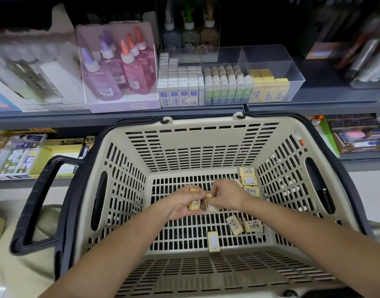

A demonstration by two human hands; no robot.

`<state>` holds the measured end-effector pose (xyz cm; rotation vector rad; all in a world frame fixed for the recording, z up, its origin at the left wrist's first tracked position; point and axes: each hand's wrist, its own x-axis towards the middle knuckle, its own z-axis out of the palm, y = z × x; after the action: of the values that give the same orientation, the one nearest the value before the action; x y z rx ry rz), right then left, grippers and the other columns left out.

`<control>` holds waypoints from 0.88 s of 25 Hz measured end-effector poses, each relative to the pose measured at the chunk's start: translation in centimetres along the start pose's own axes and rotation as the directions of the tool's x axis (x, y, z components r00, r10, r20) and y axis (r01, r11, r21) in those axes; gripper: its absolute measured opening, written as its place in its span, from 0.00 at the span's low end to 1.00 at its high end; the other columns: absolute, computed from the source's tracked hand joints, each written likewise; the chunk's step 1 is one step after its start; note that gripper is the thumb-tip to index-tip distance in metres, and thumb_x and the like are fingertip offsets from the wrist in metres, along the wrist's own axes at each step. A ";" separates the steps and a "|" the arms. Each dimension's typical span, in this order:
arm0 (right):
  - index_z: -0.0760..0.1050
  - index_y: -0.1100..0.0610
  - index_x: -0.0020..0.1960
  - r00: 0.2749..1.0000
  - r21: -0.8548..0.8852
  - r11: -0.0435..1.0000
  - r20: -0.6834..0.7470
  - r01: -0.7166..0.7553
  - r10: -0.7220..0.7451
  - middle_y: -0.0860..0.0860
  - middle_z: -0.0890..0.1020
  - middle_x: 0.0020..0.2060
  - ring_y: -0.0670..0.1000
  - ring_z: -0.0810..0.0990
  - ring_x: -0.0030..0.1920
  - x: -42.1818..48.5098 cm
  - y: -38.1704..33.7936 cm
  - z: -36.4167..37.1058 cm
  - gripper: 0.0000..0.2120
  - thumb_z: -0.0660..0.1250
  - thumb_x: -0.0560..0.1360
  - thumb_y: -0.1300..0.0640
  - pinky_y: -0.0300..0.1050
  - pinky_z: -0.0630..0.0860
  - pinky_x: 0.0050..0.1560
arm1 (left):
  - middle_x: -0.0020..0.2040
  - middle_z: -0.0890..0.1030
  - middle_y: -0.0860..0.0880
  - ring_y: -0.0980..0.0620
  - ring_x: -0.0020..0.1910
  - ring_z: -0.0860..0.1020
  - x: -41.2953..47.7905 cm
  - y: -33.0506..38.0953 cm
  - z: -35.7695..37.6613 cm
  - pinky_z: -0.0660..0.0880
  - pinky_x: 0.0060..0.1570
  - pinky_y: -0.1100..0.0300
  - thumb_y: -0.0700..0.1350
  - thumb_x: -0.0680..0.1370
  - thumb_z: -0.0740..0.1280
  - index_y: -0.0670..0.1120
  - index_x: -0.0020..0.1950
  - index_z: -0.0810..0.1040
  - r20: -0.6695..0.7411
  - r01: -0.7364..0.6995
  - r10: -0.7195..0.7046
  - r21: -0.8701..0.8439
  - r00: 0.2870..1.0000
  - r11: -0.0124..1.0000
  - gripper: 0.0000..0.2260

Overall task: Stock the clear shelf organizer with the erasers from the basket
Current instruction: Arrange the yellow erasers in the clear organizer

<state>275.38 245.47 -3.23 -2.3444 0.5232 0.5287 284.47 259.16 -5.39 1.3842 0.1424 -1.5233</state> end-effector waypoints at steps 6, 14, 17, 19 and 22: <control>0.75 0.59 0.52 0.984 0.439 0.892 0.174 -0.109 0.034 0.51 0.83 0.36 0.40 0.81 0.32 0.3 -0.2 -0.8 0.08 0.69 0.74 0.60 0.33 0.73 0.29 | 0.53 0.80 0.40 0.44 0.51 0.81 0.4 0.1 0.0 0.80 0.48 0.51 0.43 0.68 0.73 0.42 0.60 0.72 0.031 -0.048 0.054 -0.173 0.998 0.984 0.22; 0.78 0.55 0.52 0.954 0.112 0.993 0.300 -0.047 0.011 0.50 0.83 0.46 0.41 0.79 0.39 -0.7 0.3 -0.7 0.08 0.68 0.73 0.59 0.32 0.73 0.40 | 0.48 0.83 0.41 0.46 0.48 0.83 0.2 0.6 -1.1 0.81 0.44 0.55 0.37 0.63 0.76 0.40 0.54 0.76 -0.039 -0.030 0.030 0.012 0.999 0.999 0.22; 0.76 0.56 0.60 0.875 -0.131 0.988 0.484 0.079 -0.006 0.51 0.80 0.56 0.47 0.77 0.50 -1.8 0.5 1.9 0.15 0.68 0.74 0.56 0.38 0.71 0.49 | 0.52 0.81 0.39 0.45 0.48 0.83 -0.2 0.7 -1.4 0.81 0.43 0.54 0.34 0.68 0.73 0.41 0.55 0.77 -0.046 0.025 -0.021 0.075 0.999 0.997 0.17; 0.72 0.56 0.65 0.851 -0.228 0.960 0.525 0.163 -0.020 0.52 0.78 0.59 0.51 0.76 0.55 -2.2 0.5 3.1 0.20 0.67 0.74 0.57 0.40 0.70 0.50 | 0.53 0.81 0.39 0.45 0.49 0.82 -0.4 0.7 -1.3 0.81 0.44 0.53 0.34 0.70 0.72 0.41 0.55 0.77 -0.034 0.059 -0.056 0.099 0.998 0.993 0.15; 0.73 0.56 0.63 0.854 -0.264 0.941 0.519 0.210 -0.045 0.53 0.77 0.58 0.52 0.76 0.55 -2.2 0.6 3.5 0.17 0.67 0.74 0.58 0.41 0.70 0.48 | 0.52 0.81 0.41 0.47 0.46 0.83 -0.5 0.7 -0.9 0.81 0.43 0.55 0.34 0.71 0.72 0.43 0.55 0.77 -0.013 0.068 -0.067 0.140 0.998 0.988 0.15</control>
<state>272.48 247.94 -4.84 -2.3676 0.0292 1.1943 285.51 259.69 -4.94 1.5107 0.0894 -1.6092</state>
